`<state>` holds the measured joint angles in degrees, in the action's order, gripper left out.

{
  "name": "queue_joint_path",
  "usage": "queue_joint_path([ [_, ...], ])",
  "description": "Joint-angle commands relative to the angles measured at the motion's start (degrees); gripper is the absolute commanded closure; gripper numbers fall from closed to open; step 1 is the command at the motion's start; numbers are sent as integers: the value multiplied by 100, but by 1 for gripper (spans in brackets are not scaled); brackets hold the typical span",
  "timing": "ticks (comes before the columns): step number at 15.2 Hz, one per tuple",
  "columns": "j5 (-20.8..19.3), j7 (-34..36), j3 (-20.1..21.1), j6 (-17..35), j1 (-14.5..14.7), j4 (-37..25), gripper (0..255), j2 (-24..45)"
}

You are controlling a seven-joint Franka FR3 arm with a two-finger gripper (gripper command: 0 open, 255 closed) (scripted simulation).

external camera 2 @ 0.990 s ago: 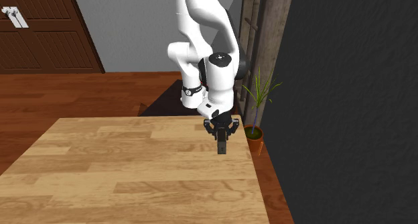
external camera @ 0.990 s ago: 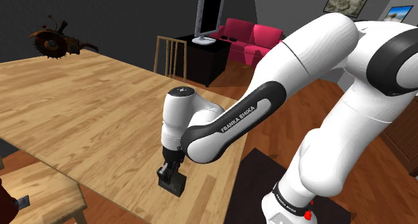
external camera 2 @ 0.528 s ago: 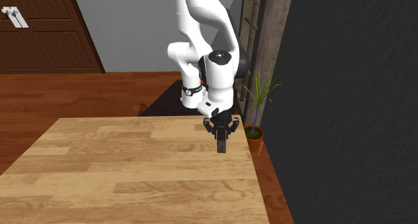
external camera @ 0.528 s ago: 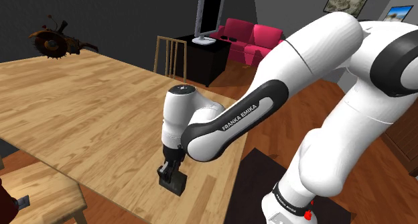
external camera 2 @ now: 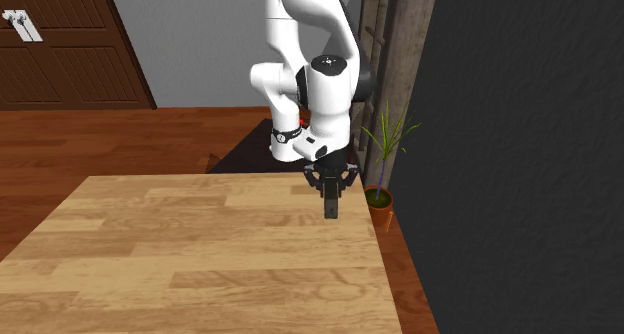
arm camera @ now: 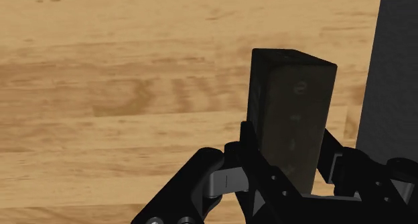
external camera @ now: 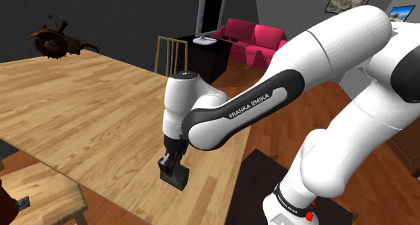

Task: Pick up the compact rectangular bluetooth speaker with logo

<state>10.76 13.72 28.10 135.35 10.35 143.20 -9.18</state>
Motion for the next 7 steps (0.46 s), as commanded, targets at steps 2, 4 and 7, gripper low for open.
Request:
queue_joint_path([
  [2,62,-42,-37,-279,13,-102,255,-185],
  [4,93,-63,-63,-455,21,-172,255,-297],
  [7,109,-74,-78,-556,25,-214,255,-358],
])
